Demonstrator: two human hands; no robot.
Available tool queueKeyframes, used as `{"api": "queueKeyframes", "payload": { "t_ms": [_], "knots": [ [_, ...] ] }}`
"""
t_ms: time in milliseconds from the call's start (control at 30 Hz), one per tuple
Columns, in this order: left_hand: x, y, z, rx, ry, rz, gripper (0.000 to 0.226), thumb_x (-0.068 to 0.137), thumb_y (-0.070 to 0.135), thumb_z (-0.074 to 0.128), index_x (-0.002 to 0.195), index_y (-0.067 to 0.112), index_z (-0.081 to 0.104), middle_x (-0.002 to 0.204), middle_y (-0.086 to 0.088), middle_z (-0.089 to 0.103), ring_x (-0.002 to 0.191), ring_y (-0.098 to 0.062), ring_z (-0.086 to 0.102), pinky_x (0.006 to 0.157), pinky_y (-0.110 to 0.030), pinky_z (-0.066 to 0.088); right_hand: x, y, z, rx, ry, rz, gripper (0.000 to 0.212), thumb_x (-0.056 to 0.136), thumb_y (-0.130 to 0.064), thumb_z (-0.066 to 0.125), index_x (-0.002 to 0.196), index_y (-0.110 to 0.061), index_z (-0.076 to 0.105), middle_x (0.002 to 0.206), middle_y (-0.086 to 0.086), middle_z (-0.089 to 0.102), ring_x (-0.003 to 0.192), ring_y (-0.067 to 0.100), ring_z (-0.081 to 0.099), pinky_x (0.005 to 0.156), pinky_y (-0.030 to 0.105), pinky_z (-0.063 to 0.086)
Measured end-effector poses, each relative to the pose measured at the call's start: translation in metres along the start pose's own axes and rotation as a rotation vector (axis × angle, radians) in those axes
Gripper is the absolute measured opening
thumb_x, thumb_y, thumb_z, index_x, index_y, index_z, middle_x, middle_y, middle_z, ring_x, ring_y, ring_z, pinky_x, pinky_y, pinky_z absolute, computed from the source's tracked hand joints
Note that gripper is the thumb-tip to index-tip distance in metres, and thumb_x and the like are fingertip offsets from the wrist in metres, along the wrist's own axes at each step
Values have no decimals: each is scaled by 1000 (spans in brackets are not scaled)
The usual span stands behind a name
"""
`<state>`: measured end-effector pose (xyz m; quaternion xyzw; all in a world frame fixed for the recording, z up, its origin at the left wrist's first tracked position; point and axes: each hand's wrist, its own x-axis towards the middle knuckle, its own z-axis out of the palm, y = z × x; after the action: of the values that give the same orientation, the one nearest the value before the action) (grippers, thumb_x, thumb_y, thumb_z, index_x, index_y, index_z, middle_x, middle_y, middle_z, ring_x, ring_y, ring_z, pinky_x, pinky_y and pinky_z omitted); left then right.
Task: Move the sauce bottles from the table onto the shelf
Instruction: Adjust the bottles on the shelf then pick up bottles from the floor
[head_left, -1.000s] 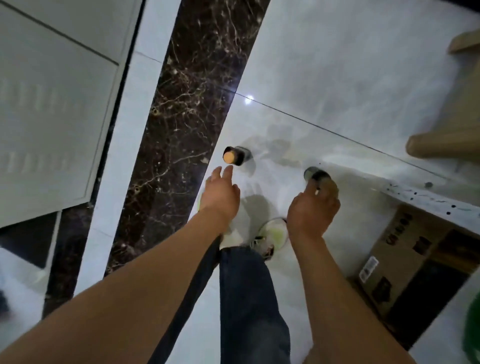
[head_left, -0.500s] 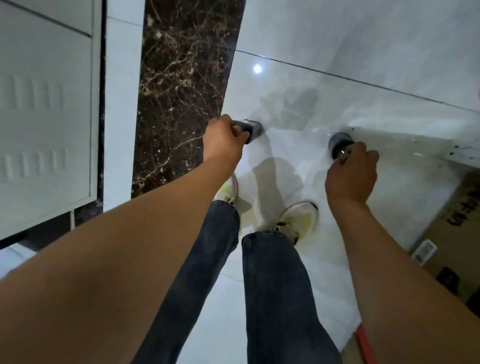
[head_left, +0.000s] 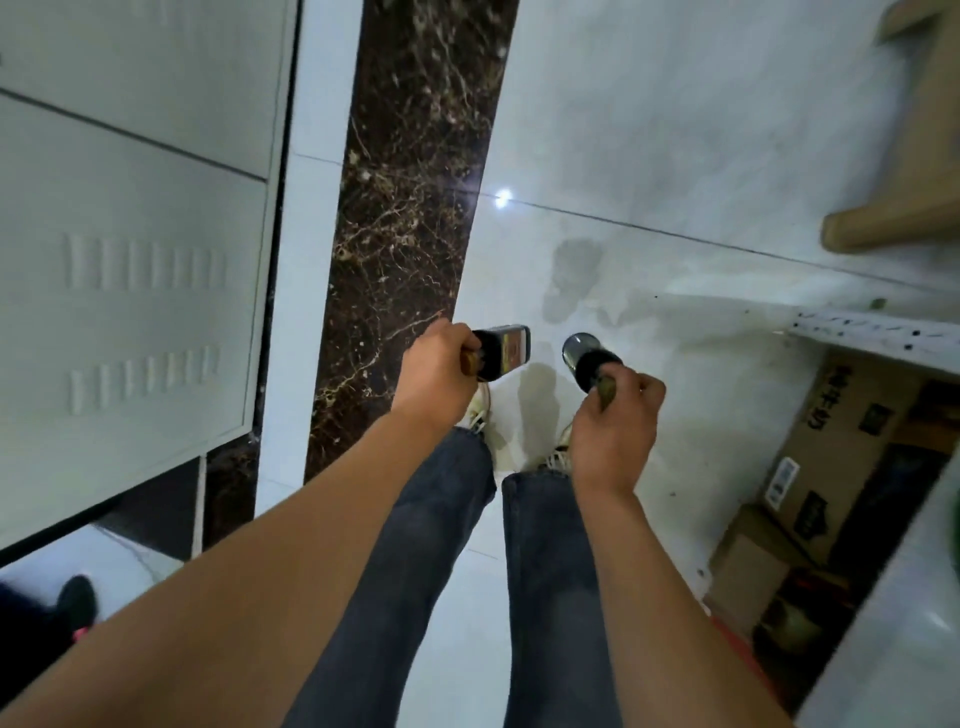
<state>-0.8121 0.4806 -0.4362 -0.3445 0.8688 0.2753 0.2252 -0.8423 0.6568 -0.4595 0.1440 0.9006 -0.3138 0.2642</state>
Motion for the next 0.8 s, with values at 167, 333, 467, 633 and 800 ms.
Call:
{"api": "queueKeyframes", "payload": {
  "t_ms": [167, 333, 467, 633, 800],
  "knots": [
    [-67, 53, -91, -31, 40, 133, 35, 73, 3, 73, 106, 14, 73, 101, -8, 65, 85, -26, 62, 78, -37, 51, -46, -54, -85, 200, 95, 27, 35, 83, 2, 63, 115, -10, 63, 114, 5, 56, 95, 15, 54, 82, 1, 28],
    [-133, 111, -185, -190, 139, 262, 36, 70, 12, 81, 104, 19, 71, 95, 1, 71, 83, -16, 64, 76, -28, 52, -95, -120, -182, 405, 247, 8, 45, 78, -10, 72, 119, -23, 60, 103, -8, 63, 91, 7, 58, 80, 8, 41],
    [-166, 146, -235, -306, 182, 281, 36, 67, 21, 85, 100, 28, 70, 84, 11, 69, 73, -2, 62, 72, -21, 54, -125, -162, -242, 560, 343, -20, 53, 73, -12, 77, 113, -36, 53, 92, -19, 63, 79, -11, 62, 70, 3, 44],
    [-204, 206, -300, -453, 214, 454, 34, 61, 22, 88, 90, 28, 71, 79, 12, 69, 73, -4, 63, 72, -29, 55, -173, -225, -322, 667, 514, -217, 49, 72, -11, 80, 96, -45, 55, 85, -24, 64, 79, -15, 62, 66, 0, 44],
    [-234, 257, -355, -511, 211, 673, 33, 53, 41, 83, 81, 30, 70, 76, 13, 70, 73, -4, 65, 74, -30, 55, -227, -277, -394, 628, 759, -363, 35, 73, -23, 82, 93, -42, 61, 76, -31, 60, 78, -24, 55, 67, -7, 35]
  ]
}}
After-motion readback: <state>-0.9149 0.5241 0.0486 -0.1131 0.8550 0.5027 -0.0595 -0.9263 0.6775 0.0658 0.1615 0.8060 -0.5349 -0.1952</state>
